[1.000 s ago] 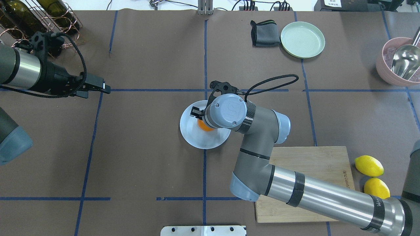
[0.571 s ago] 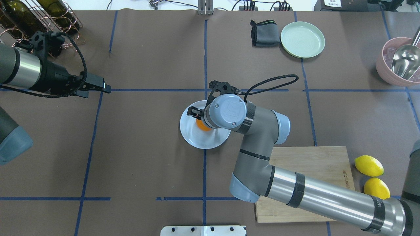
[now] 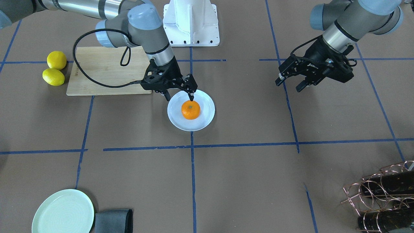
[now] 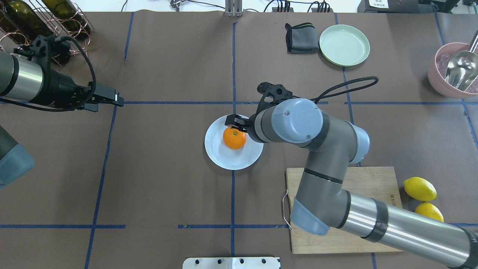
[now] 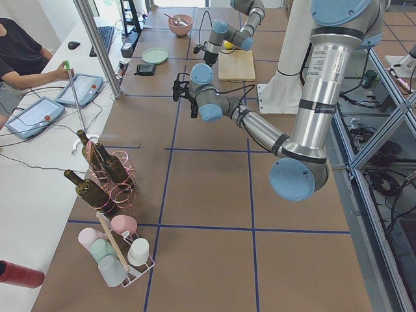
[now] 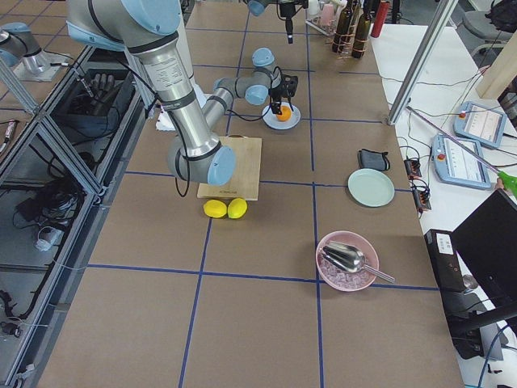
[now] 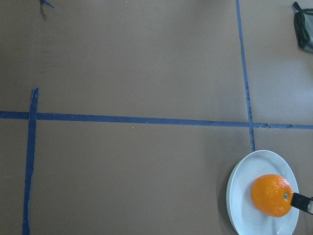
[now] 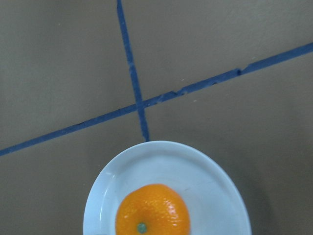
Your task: Pick orange to plate
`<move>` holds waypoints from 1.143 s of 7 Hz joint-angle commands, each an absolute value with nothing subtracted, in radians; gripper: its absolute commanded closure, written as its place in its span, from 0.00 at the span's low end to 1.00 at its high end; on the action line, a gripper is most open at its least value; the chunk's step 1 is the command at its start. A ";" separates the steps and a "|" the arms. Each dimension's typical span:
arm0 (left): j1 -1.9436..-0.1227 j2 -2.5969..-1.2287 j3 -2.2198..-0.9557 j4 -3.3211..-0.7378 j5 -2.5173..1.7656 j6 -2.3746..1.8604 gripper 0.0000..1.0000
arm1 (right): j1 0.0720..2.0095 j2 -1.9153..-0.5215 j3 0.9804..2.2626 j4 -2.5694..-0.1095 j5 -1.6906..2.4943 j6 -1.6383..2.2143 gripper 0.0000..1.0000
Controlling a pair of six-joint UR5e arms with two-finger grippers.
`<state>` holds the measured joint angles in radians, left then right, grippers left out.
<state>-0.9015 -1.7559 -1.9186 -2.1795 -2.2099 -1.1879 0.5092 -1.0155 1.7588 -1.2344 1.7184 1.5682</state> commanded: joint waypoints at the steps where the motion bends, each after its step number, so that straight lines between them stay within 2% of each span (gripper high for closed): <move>1: -0.913 -1.720 -1.911 -2.163 -2.209 -1.005 0.07 | 0.698 -1.171 1.900 -1.235 1.956 1.525 0.00; 2: -0.940 -1.647 -1.916 -2.160 -2.210 -0.848 0.07 | 0.824 -1.239 1.907 -1.235 2.079 1.411 0.00; 4: -1.111 -1.513 -1.908 -2.136 -2.214 -0.497 0.07 | 1.092 -1.421 1.885 -1.249 2.286 0.978 0.00; 6: -1.441 -1.503 -1.805 -1.913 -2.401 -0.016 0.07 | 1.306 -1.491 1.861 -1.485 2.319 0.440 0.00; 8: -1.561 -1.512 -1.776 -1.682 -2.430 0.164 0.01 | 1.470 -1.503 1.839 -1.714 2.356 0.039 0.00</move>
<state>-1.4855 -1.5094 -1.7923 -1.8157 -2.4027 0.0621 1.3731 -1.4894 1.8494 -1.5775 2.3411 0.2807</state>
